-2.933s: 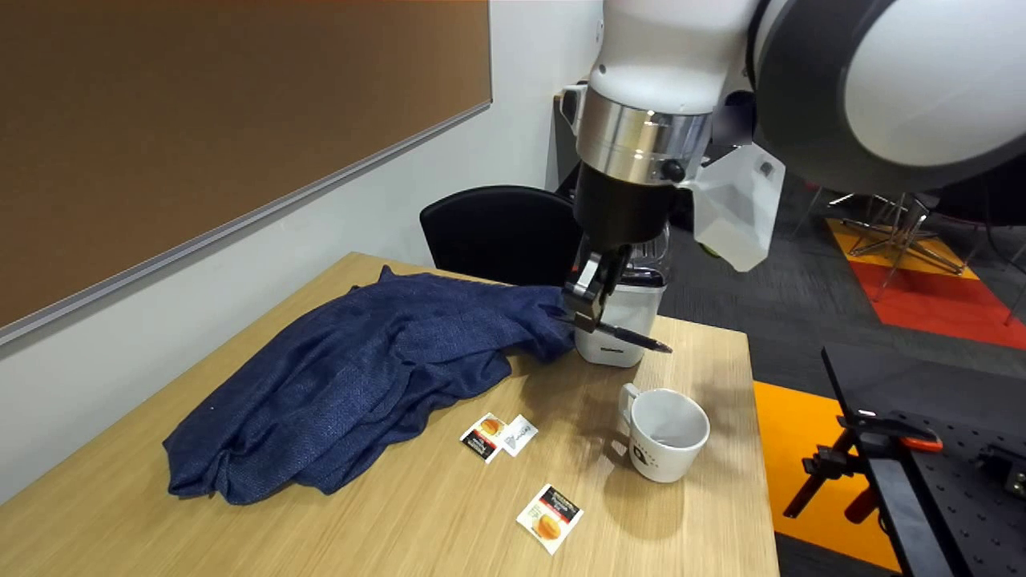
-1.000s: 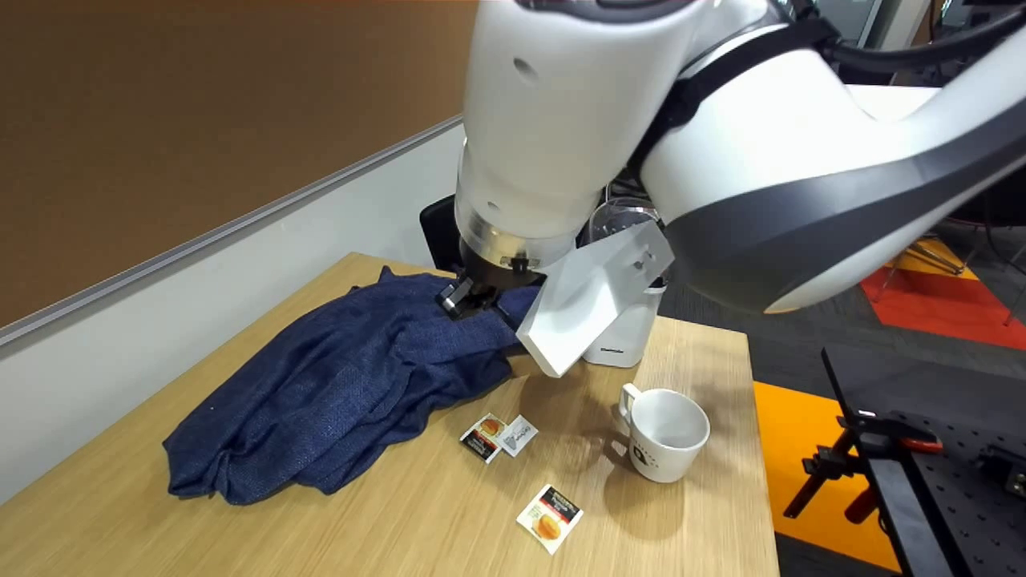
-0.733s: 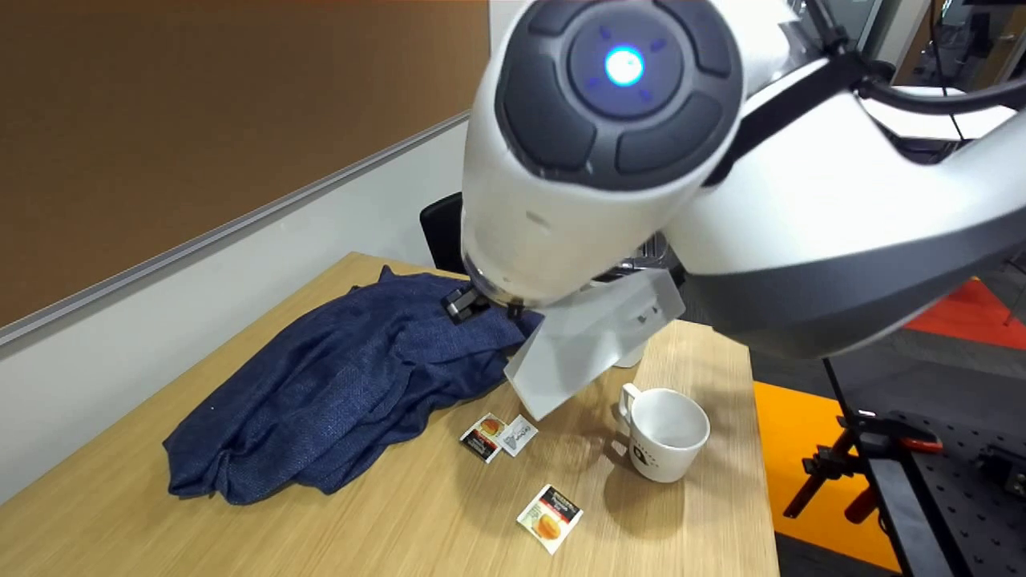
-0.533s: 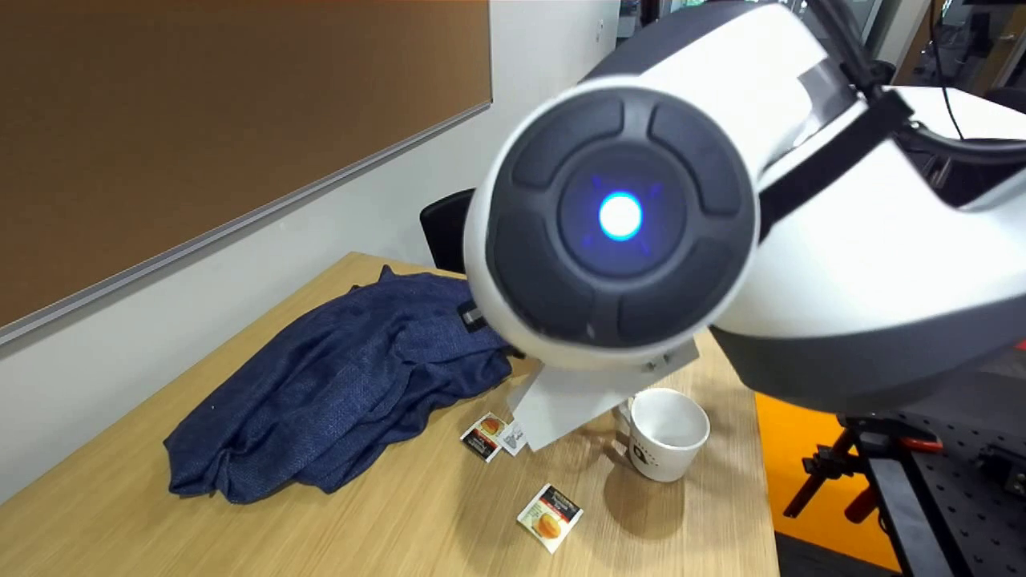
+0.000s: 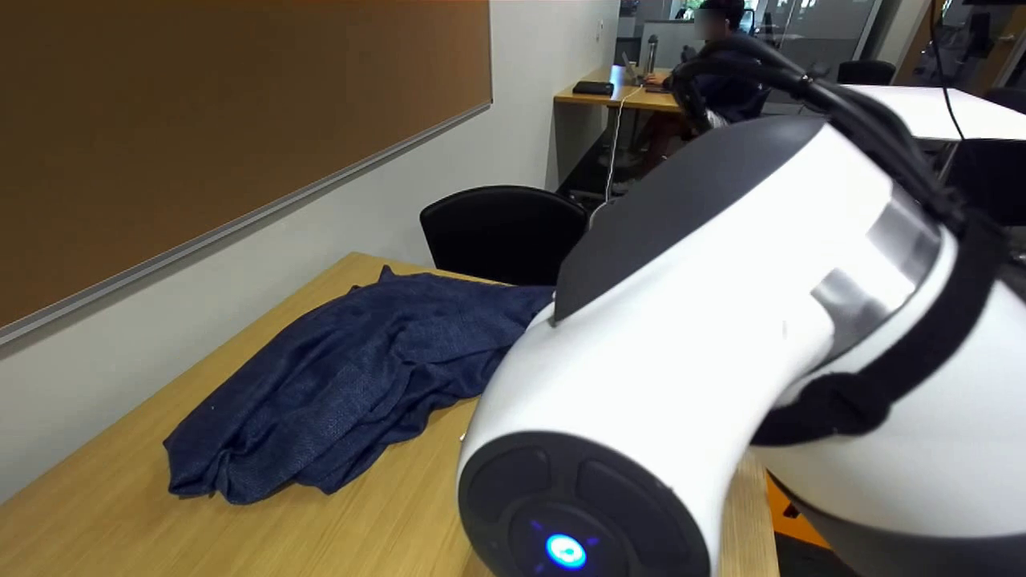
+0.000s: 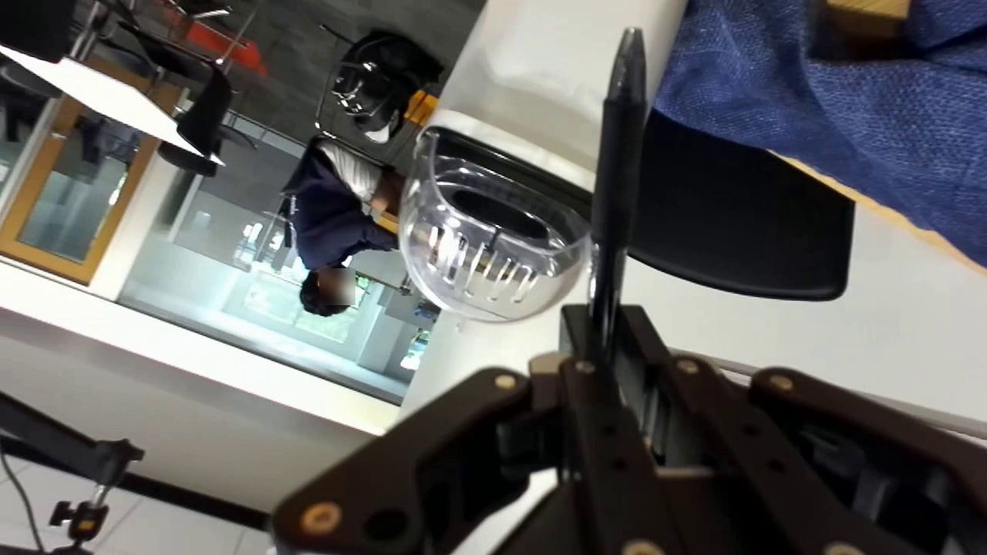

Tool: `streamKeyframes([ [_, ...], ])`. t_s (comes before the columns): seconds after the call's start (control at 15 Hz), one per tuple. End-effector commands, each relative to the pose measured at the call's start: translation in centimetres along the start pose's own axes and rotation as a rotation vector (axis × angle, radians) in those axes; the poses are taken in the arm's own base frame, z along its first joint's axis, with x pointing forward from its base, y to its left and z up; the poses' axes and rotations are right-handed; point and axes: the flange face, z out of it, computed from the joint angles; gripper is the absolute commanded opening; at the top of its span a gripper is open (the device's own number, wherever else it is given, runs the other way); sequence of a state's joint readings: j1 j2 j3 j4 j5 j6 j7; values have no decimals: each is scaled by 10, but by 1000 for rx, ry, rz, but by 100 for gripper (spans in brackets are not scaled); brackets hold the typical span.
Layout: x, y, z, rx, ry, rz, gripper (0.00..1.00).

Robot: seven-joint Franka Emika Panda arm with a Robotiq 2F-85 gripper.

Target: Pick the pen from the table and place it in the white cup

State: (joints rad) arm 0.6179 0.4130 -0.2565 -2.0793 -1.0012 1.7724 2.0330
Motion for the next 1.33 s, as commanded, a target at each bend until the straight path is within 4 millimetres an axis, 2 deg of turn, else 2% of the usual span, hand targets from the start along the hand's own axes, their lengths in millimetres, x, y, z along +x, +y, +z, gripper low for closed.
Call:
streamKeyframes([
  [0.0,1,8,10,-60,-8,63,3],
  [0.53,-14,7,35,-129,6,145,3],
  [0.93,-47,5,41,-191,48,103,3],
  [1.27,-71,-5,56,-168,87,101,3],
])
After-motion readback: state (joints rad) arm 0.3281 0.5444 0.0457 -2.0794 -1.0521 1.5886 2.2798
